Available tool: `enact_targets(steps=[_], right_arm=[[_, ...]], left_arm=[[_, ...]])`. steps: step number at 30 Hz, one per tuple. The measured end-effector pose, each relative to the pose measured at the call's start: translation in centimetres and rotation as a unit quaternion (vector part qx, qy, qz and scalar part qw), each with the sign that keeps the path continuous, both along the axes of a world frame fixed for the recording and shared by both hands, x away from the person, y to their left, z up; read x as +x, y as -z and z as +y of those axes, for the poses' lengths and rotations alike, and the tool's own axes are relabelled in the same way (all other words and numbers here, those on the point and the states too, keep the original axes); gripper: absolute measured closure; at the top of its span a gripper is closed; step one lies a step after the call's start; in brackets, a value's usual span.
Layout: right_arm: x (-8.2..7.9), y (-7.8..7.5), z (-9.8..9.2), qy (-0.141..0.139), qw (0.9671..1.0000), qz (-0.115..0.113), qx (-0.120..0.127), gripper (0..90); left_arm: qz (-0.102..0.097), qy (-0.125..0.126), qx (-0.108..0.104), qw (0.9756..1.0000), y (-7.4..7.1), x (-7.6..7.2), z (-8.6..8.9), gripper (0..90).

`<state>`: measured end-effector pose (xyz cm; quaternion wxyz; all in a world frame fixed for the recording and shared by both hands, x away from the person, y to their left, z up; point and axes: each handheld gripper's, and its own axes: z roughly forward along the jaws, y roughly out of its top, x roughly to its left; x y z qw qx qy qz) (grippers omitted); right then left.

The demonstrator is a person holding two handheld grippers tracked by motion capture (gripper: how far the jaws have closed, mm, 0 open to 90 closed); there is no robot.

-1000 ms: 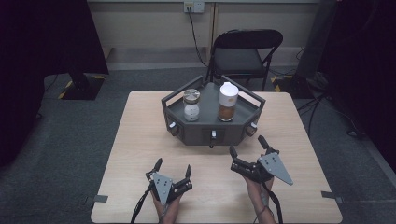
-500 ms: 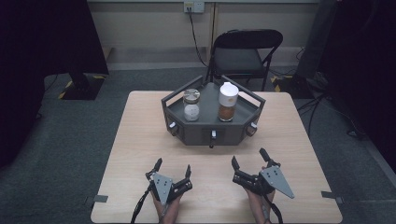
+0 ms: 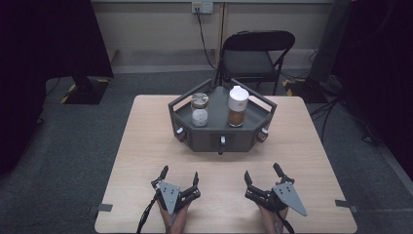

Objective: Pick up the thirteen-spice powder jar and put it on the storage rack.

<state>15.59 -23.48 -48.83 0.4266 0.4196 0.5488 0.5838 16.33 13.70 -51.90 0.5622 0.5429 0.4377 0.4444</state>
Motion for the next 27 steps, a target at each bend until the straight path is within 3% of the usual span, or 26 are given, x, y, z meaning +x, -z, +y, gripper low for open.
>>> enact_targets(steps=[27], right_arm=[[-0.6, 2.5, 0.3, 0.027, 0.9996, 0.007, -0.009, 0.0]], left_arm=[[0.001, -0.006, 0.0, 1.0, 0.0, -0.1, -0.1, 0.0]])
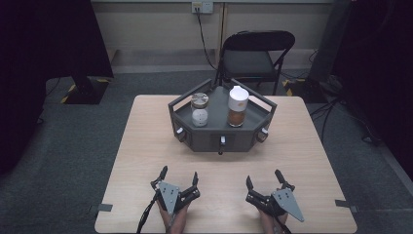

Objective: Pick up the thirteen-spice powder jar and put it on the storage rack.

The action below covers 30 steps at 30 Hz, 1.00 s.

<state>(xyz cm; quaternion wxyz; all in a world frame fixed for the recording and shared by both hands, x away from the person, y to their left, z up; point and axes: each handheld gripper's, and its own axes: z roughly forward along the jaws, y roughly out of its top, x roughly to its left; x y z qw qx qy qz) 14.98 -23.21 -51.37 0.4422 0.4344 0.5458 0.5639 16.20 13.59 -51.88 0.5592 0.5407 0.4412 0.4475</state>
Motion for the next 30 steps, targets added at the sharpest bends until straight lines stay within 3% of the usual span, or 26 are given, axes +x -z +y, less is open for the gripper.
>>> enact_targets(steps=[9, 17, 30], right_arm=[[-0.4, 0.5, 0.5, 0.008, 0.9998, -0.014, -0.013, 0.0], [-0.3, 0.2, 1.0, 0.024, 0.9996, -0.005, -0.012, 0.0], [-0.3, 0.2, 1.0, 0.024, 0.9996, -0.003, -0.012, 0.0]], left_arm=[[0.0, 0.0, 0.0, 1.0, 0.0, 0.0, 0.0, 0.0], [0.0, 0.0, 0.0, 1.0, 0.0, 0.0, 0.0, 0.0], [0.0, 0.0, 0.0, 1.0, 0.0, 0.0, 0.0, 0.0]])
